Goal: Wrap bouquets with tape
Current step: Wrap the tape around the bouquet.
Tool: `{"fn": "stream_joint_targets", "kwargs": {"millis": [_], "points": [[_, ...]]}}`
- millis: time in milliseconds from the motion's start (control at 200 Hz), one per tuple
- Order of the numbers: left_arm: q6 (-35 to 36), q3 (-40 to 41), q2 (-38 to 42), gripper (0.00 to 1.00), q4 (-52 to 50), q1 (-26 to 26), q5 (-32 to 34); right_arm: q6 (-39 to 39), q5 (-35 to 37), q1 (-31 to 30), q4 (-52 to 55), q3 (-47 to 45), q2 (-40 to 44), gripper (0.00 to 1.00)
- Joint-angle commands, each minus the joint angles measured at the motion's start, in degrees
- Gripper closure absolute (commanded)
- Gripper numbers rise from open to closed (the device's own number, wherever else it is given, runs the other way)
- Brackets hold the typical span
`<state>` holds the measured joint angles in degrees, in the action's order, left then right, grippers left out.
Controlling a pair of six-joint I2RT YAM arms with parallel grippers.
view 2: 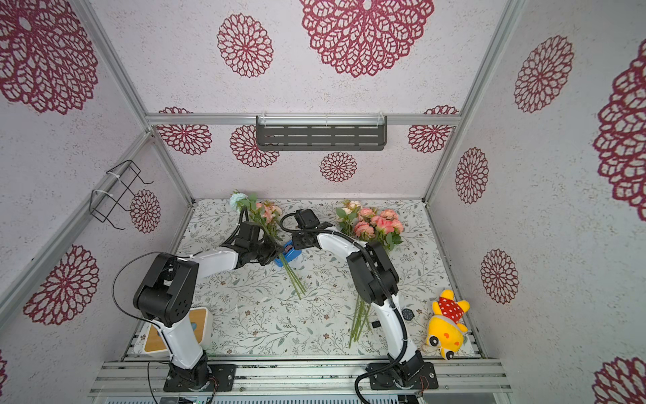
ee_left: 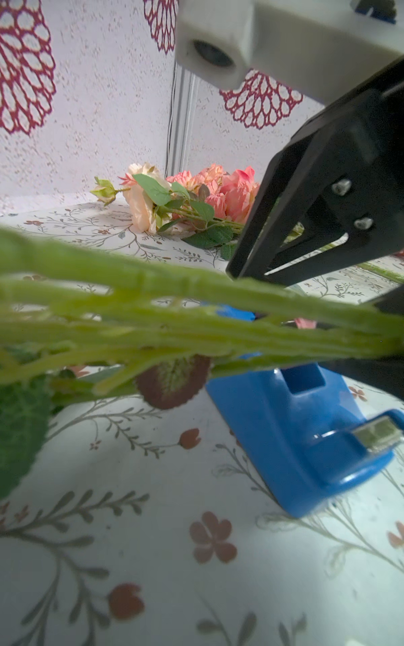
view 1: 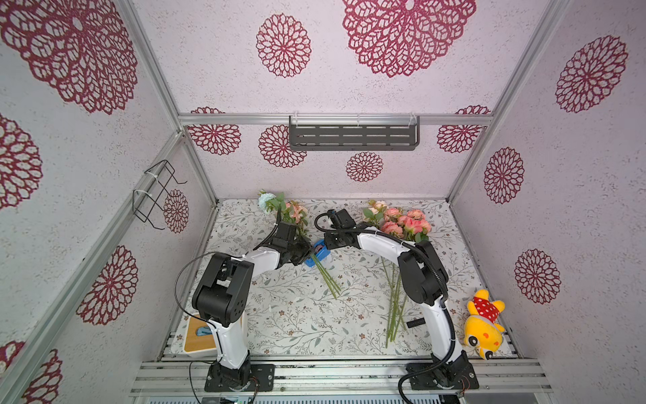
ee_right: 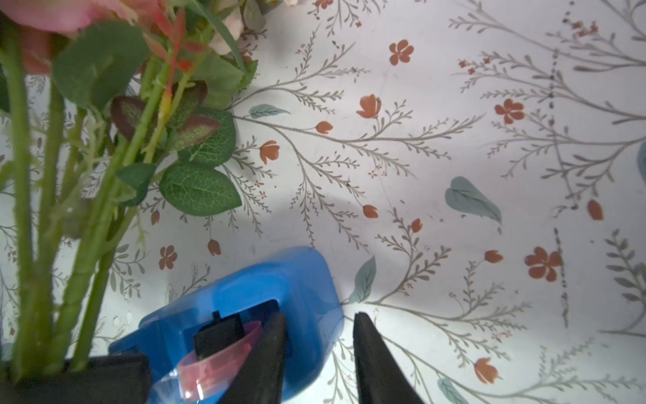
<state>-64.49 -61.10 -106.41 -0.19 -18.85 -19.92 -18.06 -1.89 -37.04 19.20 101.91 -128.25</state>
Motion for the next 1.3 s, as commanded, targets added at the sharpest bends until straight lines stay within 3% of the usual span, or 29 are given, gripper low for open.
{"fn": "stream_joint_targets", "kwargs": {"millis": [0, 545, 956, 1296], "points": [[5.6, -2.6, 3.0, 1.00, -5.4, 0.9, 0.4, -0.6, 2.0, 0.6, 6.3, 1.4, -2.1, 0.68], [17.3, -3.1, 6.0, 1.00, -19.2, 0.2, 7.3, -2.2, -1.4, 0.6, 4.3, 0.7, -3.3, 0.73], [17.5, -2.7, 2.5, 1.00, -17.0, -0.1, 8.4, -1.9, -1.6, 0.8, 3.2, -0.7, -2.5, 0.73], [17.6, -1.8, 4.7, 1.00, -16.2, -0.1, 9.7, -2.1, -2.0, 0.8, 2.3, -1.9, -2.4, 0.73]]}}
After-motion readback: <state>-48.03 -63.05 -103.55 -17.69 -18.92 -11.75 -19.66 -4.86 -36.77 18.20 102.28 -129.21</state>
